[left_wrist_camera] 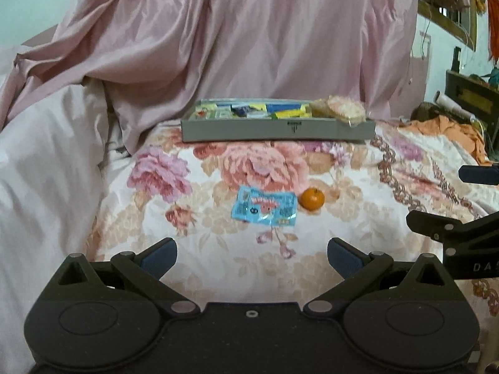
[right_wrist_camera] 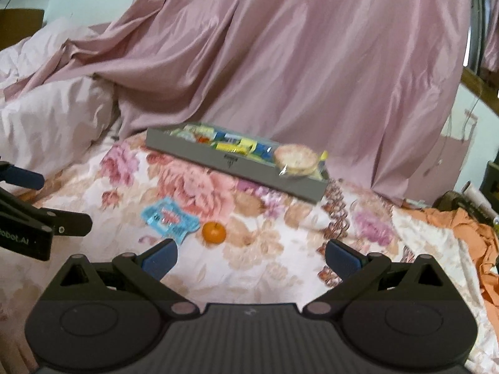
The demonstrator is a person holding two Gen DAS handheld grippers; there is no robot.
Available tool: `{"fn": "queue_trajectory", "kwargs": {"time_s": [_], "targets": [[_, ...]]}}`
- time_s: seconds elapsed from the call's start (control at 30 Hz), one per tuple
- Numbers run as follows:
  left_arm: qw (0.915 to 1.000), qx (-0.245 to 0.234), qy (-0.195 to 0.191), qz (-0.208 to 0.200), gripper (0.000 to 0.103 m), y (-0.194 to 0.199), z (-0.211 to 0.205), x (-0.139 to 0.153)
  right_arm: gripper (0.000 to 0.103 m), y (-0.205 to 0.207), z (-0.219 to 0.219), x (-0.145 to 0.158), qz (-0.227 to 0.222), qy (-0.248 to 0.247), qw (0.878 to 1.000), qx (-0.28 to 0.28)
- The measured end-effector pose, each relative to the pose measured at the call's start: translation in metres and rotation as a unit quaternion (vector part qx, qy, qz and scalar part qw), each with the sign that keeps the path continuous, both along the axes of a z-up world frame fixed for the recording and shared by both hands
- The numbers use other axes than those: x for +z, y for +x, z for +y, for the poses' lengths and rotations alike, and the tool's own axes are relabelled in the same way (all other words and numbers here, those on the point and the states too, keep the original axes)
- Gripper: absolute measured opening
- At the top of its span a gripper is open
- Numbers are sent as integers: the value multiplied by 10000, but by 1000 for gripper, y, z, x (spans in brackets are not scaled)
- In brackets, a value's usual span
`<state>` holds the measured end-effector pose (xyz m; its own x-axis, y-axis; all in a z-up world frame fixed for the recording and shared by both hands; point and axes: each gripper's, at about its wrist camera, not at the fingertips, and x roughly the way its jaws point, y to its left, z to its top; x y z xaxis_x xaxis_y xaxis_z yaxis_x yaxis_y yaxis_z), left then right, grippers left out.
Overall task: Organize snacks
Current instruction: 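Lift both open grippers away from the tray toward the blue packet and orange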
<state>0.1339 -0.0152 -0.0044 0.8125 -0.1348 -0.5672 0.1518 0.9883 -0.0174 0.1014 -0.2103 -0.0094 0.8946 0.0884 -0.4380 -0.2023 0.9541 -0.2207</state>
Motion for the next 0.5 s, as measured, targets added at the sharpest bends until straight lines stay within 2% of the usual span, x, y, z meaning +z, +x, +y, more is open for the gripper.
{"fn": "queue_trajectory", "kwargs": {"time_s": [0.3, 0.5], "targets": [[9995, -108, 50, 292, 102, 10, -2, -7, 103, 6, 11, -9, 352, -300, 9987, 201], [9984, -320, 362, 278, 102, 26, -5, -6, 103, 16, 11, -12, 590, -271, 9974, 315]]}}
